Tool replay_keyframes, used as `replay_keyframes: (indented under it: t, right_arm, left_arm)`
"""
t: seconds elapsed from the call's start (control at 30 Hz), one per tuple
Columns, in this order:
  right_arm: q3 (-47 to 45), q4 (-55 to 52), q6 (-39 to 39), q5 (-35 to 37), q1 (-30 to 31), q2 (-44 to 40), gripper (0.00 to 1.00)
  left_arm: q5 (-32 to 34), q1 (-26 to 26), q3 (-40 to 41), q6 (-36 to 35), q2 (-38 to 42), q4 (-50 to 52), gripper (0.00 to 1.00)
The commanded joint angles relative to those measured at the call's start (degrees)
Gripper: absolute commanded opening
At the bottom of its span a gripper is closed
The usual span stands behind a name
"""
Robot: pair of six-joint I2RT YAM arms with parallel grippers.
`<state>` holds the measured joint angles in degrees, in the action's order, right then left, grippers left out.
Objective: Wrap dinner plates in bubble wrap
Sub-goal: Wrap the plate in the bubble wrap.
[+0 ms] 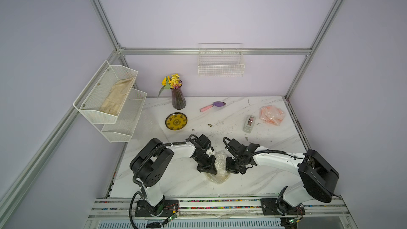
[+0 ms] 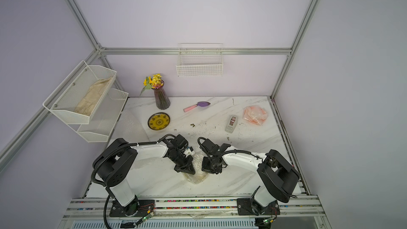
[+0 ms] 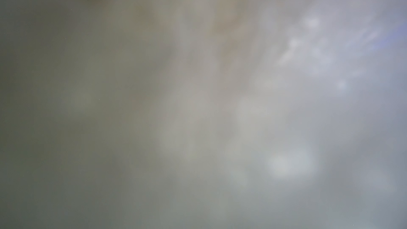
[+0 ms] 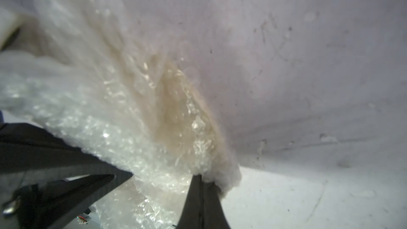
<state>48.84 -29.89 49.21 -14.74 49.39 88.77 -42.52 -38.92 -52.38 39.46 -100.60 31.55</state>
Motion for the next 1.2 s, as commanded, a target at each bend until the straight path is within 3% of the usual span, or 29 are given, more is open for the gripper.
replay_keyframes:
  t: [0.0, 0.13, 0.27, 0.5, 0.7, 0.8, 1.03, 1.17]
  right_arm:
    - [1.14, -4.89, -6.71, 4.75, -0.62, 3.39, 0.0]
    - [2.44, -3.83, -13.05, 4.25, -1.19, 4.55, 0.0]
    - [3.16, -3.87, -17.53, 3.19, -3.16, 4.9, 0.0]
    - [1.46, -4.12, -17.2, 2.19, -4.73, 2.26, 0.0]
    - [0.57, -4.67, -16.3, 1.23, -4.74, 0.06, 0.0]
    - [-0.81, -2.9, -14.52, -0.18, -4.74, -0.62, 0.0]
    - [-2.46, -1.04, -11.64, -1.05, -4.65, -1.49, 0.0]
    - [-2.66, -1.14, -11.6, -1.17, -4.65, -1.32, 0.0]
  left_arm:
    - [2.24, -0.19, -7.76, 1.02, 3.02, 6.17, 0.14]
    - [4.64, -0.11, -19.27, -2.02, -0.17, 12.43, 0.21]
    - [11.78, -0.02, -25.51, -5.55, -7.2, 19.71, 0.15]
    - [10.52, -0.13, -20.42, -7.47, -11.15, 16.74, 0.09]
    - [16.53, 0.05, -18.0, -7.34, -12.59, 15.45, 0.08]
    - [18.61, 0.1, -20.49, -6.68, -11.06, 16.57, 0.12]
    - [18.74, -1.72, -29.11, -5.08, -1.71, 24.11, 0.31]
    - [17.04, -4.07, -25.59, -2.69, 1.52, 24.78, 0.27]
